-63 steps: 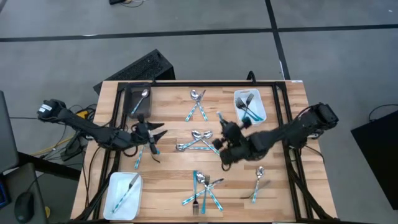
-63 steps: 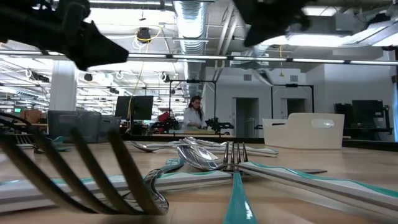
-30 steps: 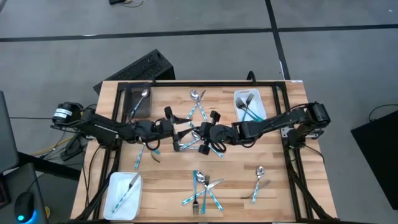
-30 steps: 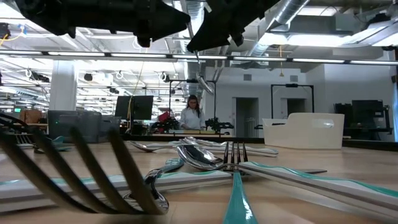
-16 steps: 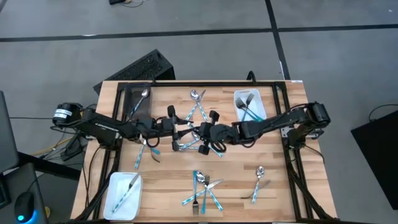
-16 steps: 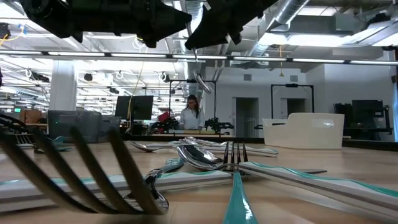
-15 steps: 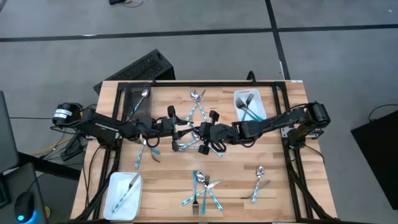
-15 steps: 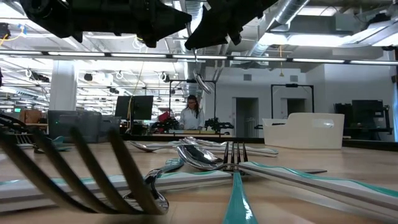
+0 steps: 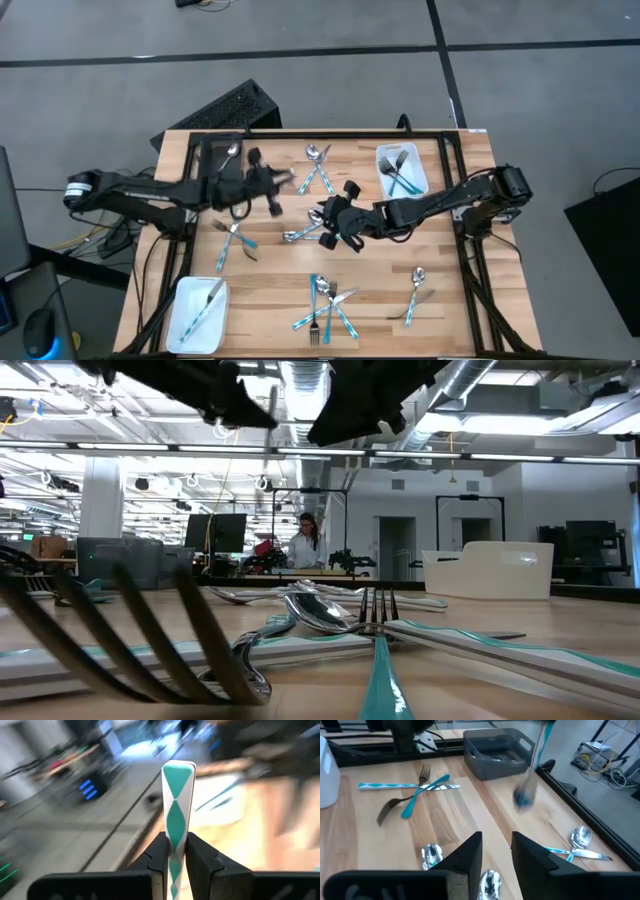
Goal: Sort silverware by color (type)
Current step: Put the light blue spoon into the black bin
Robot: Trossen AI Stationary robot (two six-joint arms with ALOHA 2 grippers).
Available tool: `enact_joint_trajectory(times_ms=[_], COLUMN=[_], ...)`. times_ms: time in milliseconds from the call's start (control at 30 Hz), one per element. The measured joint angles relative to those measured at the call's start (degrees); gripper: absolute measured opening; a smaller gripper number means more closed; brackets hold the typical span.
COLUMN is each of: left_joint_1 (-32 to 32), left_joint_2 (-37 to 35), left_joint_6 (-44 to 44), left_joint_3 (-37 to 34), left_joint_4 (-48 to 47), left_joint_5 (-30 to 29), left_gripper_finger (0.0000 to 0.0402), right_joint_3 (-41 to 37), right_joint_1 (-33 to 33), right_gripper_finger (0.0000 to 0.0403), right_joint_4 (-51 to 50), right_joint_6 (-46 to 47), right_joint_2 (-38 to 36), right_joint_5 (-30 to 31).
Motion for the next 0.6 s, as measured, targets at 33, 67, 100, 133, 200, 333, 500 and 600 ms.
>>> enact_joint_trajectory(times_ms=[33,67,100,133,200,333,500,600], left_joint_1=[1.27,2.39,3.62,4.84,7.46,14.83,27.25,33.83], left_joint_2=[-0.71,-1.32,-1.75,-2.05,-2.51,-3.26,-3.06,-3.06], left_joint_6=[0.08,0.08,0.02,-0.42,-1.4,-5.43,-11.41,-11.92], left_joint_3=[1.88,3.59,4.97,6.06,7.24,7.45,7.43,7.43], left_joint_4=[-4.51,-8.63,-12.72,-16.44,-23.36,-32.25,-36.51,-35.94], left_joint_5=[-1.74,-3.55,-5.35,-7.02,-9.77,-11.23,-3.09,0.4], left_gripper_finger=[0.0027,0.0027,0.0028,0.0029,0.0031,0.003,0.003,0.0031], right_joint_3=[0.0,0.0,0.0,0.0,0.0,-1.82,-3.45,-3.45], right_joint_1=[-0.02,0.06,0.21,0.4,0.52,0.98,0.55,0.26], right_gripper_finger=[0.0133,0.0134,0.0134,0.0134,0.0133,0.0133,0.0134,0.0134], right_joint_4=[-0.18,-0.45,-1.05,-1.74,-3.2,-3.22,-2.27,-2.17], right_joint_6=[0.0,0.04,0.36,1.02,1.89,2.88,3.63,3.91], right_joint_2=[0.0,0.0,0.0,0.0,0.0,-0.07,-0.04,-0.04], right_joint_5=[0.04,0.04,0.06,0.07,0.08,0.11,0.11,0.14])
